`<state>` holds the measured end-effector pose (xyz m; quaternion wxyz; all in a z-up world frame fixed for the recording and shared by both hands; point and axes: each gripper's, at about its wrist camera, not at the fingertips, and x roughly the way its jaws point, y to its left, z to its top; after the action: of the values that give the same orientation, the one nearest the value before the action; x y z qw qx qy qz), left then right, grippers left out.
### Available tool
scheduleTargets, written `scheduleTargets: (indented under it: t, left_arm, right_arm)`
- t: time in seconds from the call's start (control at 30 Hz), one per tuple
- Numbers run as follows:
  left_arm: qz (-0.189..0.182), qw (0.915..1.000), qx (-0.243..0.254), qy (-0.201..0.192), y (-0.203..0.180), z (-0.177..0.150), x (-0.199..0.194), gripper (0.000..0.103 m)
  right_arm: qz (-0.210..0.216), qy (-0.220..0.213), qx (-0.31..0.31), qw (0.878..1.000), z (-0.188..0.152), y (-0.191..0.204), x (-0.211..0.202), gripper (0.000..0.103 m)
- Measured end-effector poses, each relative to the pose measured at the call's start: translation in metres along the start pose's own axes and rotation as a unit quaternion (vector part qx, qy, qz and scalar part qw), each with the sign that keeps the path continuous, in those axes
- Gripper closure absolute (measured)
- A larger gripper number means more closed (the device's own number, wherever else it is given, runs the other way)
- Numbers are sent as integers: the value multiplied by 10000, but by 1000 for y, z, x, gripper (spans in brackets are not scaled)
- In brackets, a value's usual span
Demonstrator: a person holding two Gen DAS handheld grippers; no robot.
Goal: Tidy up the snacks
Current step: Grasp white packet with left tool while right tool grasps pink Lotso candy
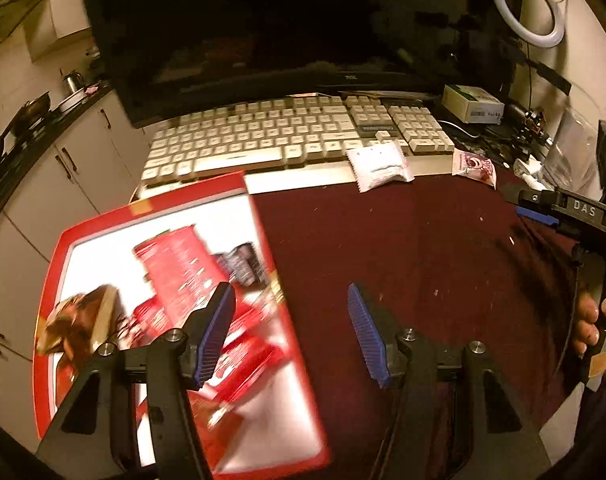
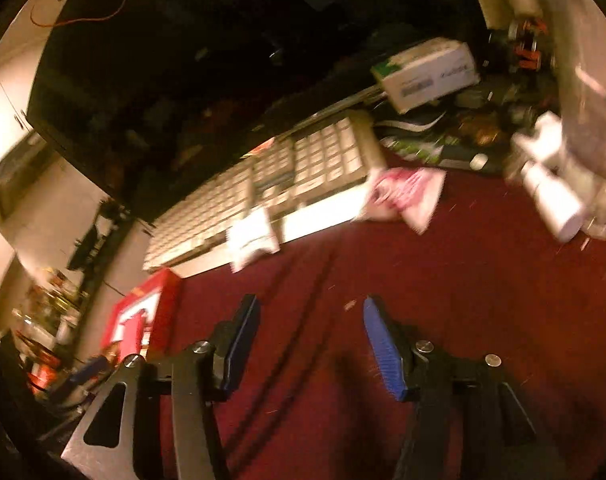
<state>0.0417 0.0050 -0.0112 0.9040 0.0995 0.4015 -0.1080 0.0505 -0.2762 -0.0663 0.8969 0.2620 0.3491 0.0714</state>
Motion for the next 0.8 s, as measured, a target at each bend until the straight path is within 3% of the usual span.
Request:
scheduleTargets:
  t: [0.23,0.37,0.6,0.7,0.73,0.8]
  left_arm:
    - [-133,9993,-256,257,-19,35,27,45]
    - [-128,9983,-393,422,-24,43,39,45]
    - [97,9970,-552,542,-31,56,50,45]
    - [193,9965,-594,549,-39,66,59,45]
    - [275,9962,-609,556,-43,70,64,45]
    - [364,9959,-647,522,-49,77,70,45]
  right_arm:
    - [-661,122,-734,9950,40,3,17,34]
    - [-926,247,-1021,9901,63,1,44,33]
    - [-1381,431,-1400,9795,73,-6,83,34]
    - [-1259,459,-1332,9820,69,-13,85,41]
    - [-1301,398,-1390,9809,68,-13,82,51]
    - [-1199,412,-1395,9821,68,-14,80,60]
